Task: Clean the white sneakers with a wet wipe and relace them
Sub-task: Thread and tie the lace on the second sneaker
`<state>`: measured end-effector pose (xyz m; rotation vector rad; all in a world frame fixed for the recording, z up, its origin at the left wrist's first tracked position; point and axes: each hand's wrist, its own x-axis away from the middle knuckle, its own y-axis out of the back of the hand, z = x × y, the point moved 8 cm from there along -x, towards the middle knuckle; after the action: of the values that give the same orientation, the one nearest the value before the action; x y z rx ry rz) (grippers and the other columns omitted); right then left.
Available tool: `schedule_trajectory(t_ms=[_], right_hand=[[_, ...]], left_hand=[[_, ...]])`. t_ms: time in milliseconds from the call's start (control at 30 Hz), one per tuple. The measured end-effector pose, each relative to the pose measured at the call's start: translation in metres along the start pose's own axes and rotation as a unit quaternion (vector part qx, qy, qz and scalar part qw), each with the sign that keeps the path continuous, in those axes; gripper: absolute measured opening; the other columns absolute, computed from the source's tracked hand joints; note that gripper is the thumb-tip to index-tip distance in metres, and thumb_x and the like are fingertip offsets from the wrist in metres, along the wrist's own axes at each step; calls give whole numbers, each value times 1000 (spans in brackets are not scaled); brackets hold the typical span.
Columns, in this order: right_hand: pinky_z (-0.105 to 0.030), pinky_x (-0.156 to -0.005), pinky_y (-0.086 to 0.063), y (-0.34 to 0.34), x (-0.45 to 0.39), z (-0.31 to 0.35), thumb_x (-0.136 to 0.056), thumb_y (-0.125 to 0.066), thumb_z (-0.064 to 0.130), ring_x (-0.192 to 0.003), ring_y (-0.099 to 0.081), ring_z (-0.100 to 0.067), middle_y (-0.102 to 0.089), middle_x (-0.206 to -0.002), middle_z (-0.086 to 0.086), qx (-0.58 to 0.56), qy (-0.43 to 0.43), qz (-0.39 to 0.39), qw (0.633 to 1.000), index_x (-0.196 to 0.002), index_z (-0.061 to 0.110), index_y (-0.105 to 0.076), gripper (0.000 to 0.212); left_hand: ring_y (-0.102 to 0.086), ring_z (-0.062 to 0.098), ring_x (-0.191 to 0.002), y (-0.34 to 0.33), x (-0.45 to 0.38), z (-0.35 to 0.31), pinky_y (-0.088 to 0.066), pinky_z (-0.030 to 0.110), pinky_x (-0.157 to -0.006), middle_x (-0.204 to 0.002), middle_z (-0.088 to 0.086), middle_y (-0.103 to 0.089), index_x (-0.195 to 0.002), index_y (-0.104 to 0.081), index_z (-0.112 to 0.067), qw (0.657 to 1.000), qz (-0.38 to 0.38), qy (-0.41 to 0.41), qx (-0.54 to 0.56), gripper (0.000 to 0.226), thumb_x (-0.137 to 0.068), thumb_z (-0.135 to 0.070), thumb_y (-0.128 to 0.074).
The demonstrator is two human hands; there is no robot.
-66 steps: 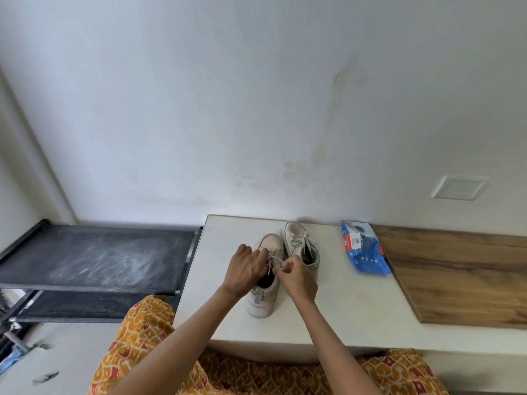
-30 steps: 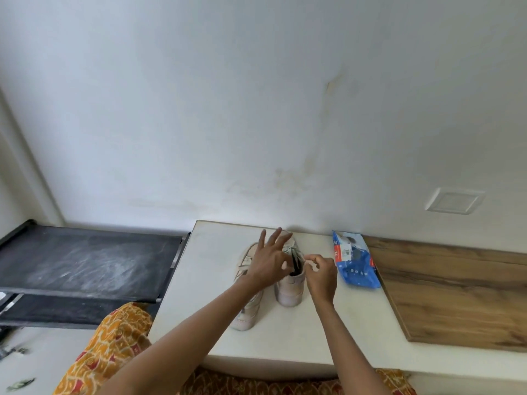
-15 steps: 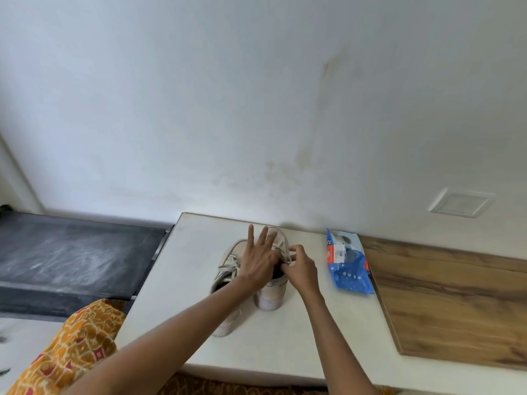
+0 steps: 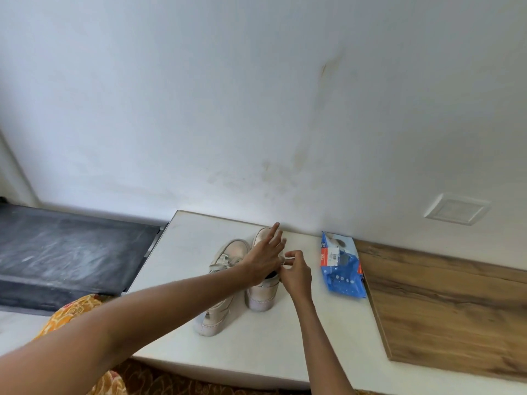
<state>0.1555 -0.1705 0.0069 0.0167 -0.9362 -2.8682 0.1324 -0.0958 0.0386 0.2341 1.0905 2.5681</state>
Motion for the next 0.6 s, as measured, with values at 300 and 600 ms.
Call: schedule_trajectory(t_ms=[300, 600], right_hand=[[-23, -73, -47, -1, -2, -1, -87, -62, 17, -93, -61, -19, -67, -109, -8, 5, -10, 10, 1000, -111, 12, -48, 28], [-42, -81, -55, -4, -4, -11, -80, -70, 22, -87, -65, -22, -67, -94, -2, -24, -29, 2, 999, -99, 20, -46, 30]], left_hand=[[-19, 46, -137, -2, -4, -3, 1, 65, -110, -147, 18, -31, -125, -56, -16, 999, -37, -27, -4, 34, -93, -23, -47], [-51, 28, -117, -2, 9, 9, -23, 59, -111, -120, 1, -62, -65, -70, -25, 985, -165, -23, 45, 7, -71, -22, -68]])
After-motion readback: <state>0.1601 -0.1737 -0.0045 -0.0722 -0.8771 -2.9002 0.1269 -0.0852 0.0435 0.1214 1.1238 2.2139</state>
